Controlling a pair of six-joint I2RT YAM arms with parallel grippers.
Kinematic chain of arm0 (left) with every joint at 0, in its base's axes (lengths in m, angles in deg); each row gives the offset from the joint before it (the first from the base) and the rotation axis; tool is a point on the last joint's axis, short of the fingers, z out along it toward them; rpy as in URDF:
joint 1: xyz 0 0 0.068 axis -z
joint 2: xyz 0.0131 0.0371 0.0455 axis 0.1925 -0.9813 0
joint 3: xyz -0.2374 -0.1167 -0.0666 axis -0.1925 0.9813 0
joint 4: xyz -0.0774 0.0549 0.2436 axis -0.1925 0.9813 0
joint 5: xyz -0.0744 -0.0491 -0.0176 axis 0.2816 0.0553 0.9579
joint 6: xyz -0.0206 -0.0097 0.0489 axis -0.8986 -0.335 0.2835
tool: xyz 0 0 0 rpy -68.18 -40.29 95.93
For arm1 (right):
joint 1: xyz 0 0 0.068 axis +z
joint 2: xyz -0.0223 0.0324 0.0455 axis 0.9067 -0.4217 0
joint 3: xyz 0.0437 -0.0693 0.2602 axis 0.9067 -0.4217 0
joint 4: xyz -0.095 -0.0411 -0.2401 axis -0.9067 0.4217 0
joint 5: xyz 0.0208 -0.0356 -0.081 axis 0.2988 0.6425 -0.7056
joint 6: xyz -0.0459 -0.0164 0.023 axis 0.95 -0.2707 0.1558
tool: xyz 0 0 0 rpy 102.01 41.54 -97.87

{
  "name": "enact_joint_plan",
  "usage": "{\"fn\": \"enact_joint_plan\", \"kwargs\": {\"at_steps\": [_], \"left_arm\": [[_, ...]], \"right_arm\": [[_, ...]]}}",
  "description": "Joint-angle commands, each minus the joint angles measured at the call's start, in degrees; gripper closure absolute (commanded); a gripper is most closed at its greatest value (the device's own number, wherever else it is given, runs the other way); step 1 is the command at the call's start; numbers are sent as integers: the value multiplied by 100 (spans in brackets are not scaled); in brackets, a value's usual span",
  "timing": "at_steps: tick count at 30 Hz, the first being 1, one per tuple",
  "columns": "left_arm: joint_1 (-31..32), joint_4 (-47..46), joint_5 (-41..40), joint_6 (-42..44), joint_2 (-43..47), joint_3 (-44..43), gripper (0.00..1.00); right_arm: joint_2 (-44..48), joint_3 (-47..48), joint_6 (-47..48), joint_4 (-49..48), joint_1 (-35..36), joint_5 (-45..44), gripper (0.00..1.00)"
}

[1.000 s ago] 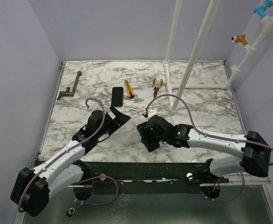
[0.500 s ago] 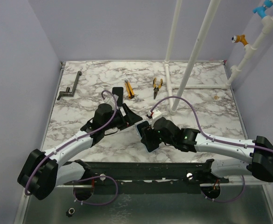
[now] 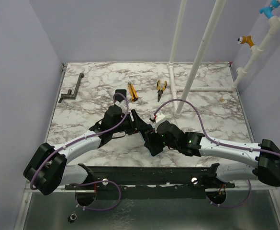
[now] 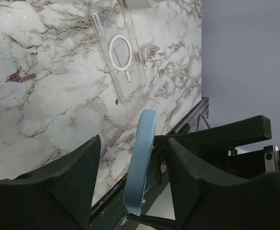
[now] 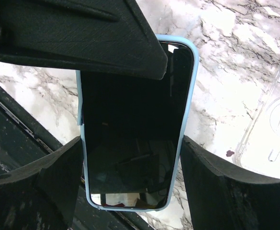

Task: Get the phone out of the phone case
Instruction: Pick up the phone at the center of the board.

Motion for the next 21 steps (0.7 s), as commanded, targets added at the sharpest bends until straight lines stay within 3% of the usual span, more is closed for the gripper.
{"fn": "enact_joint_plan", "kwargs": {"at_steps": [1, 10, 16, 21], "left_arm": [[68, -139, 176, 148, -120, -194, 48], [94, -262, 317, 150, -124, -181, 64], [110, -300, 383, 110, -155, -172, 56], [129, -326, 386, 110, -116, -115, 59]], "right_arm": [[4, 178, 60, -317, 48, -201, 100], [-21, 193, 81, -338, 53, -272, 100], [6, 219, 97, -314, 55, -299, 100], [-4, 238, 112, -293, 58, -331, 100]]}}
